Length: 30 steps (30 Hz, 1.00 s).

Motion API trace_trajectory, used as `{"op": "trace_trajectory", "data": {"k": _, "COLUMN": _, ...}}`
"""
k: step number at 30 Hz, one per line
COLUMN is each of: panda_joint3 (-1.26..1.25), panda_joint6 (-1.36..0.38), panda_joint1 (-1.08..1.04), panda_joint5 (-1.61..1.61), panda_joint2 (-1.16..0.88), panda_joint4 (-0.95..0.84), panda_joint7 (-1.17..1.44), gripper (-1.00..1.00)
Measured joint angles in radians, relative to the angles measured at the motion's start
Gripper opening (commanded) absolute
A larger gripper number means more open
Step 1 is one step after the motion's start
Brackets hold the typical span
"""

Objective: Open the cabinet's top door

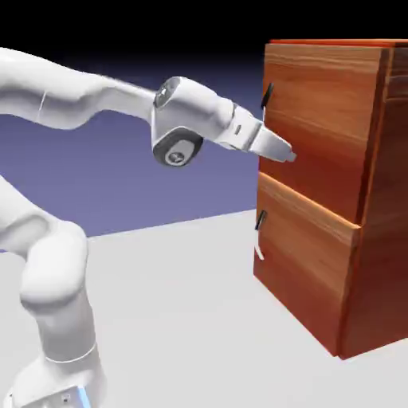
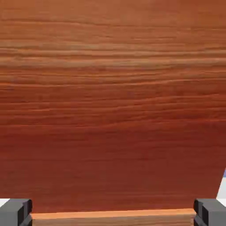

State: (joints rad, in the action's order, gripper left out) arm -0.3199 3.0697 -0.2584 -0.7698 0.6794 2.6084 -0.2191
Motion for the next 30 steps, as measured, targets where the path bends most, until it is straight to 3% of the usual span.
{"op": "trace_trajectory", "data": {"k": 30, "panda_joint3": -0.542, "panda_joint6": 0.056, "panda_joint1": -0.458, "panda_joint5": -1.305, "panda_joint2": 0.185, "panda_joint4": -0.342, "panda_joint7": 0.885, "gripper": 0.0}}
